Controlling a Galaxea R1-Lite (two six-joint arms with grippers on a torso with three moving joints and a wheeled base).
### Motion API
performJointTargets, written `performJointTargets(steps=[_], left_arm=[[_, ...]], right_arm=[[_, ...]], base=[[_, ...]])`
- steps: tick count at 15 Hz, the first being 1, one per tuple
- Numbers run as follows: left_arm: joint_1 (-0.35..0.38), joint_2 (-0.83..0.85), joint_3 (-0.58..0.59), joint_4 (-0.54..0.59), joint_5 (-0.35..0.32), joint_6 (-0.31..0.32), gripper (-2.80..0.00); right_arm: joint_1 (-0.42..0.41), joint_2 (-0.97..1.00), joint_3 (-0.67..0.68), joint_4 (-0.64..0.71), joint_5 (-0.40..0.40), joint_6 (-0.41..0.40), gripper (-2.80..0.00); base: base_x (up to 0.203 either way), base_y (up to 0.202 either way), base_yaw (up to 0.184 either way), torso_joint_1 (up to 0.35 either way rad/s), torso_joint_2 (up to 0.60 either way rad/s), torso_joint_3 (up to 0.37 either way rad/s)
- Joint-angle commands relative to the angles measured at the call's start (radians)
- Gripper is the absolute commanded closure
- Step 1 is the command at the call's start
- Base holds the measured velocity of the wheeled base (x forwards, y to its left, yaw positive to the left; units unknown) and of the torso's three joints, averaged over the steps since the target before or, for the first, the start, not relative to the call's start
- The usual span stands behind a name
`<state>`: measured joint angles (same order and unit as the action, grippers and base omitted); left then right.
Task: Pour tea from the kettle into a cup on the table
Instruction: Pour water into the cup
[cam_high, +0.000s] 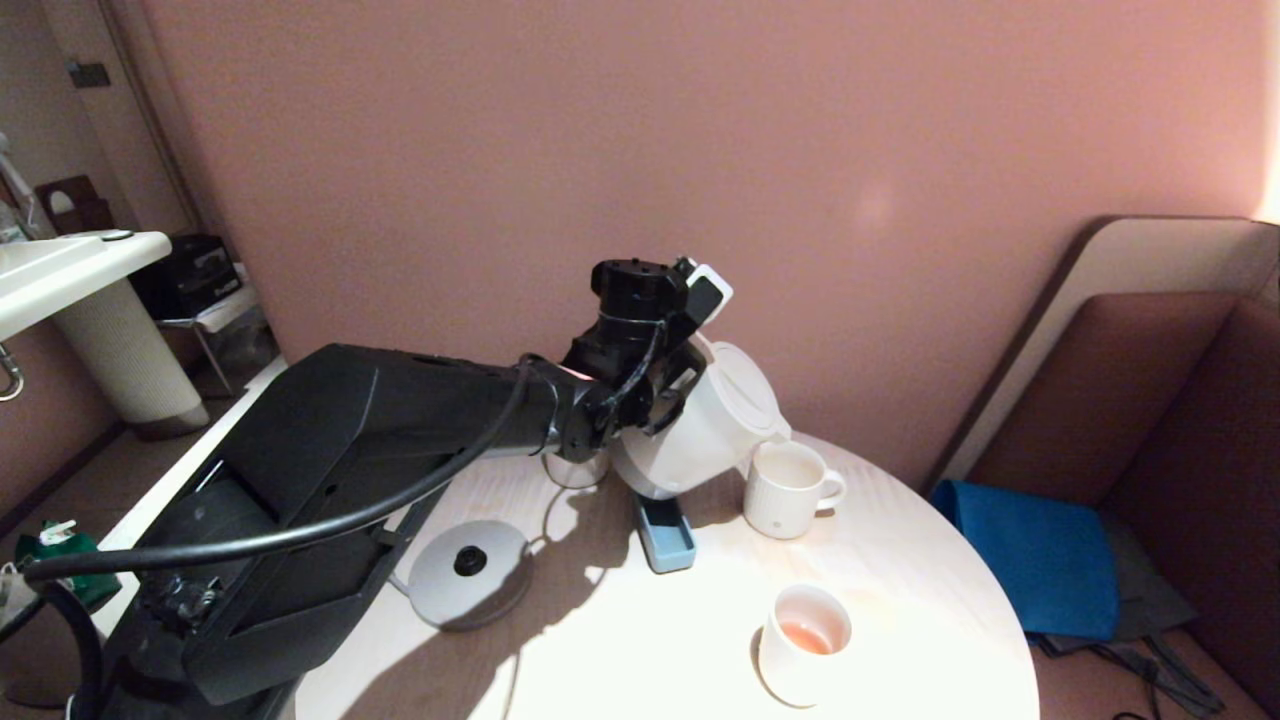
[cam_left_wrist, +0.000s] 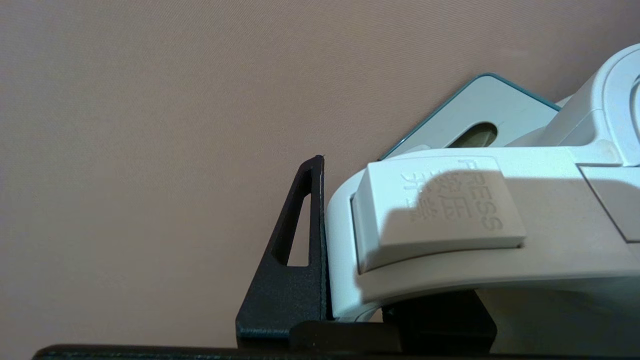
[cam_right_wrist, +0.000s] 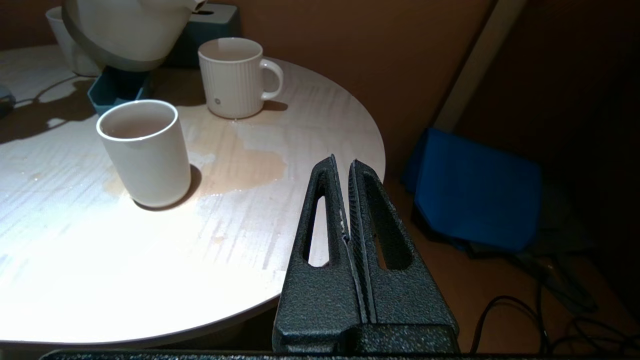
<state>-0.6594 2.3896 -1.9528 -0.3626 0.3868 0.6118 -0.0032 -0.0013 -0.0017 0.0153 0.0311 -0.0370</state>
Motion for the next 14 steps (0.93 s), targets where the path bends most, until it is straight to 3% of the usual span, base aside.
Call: performJointTargets(steps=[1, 14], left_arm=[[0.000, -0.001, -0.001, -0.001, 0.003, 0.006, 0.00], [-0.014, 0.003, -0.002, 0.002, 0.003, 0.037, 0.00]], right_arm=[[0.000, 0.001, 0.002, -0.008, -0.002, 0.000, 0.00], [0.000, 0.001, 0.002, -0.008, -0.002, 0.000, 0.00]], base=[[0.000, 0.000, 0.000, 0.000, 0.00, 0.000], [0.000, 0.000, 0.000, 0.000, 0.00, 0.000]])
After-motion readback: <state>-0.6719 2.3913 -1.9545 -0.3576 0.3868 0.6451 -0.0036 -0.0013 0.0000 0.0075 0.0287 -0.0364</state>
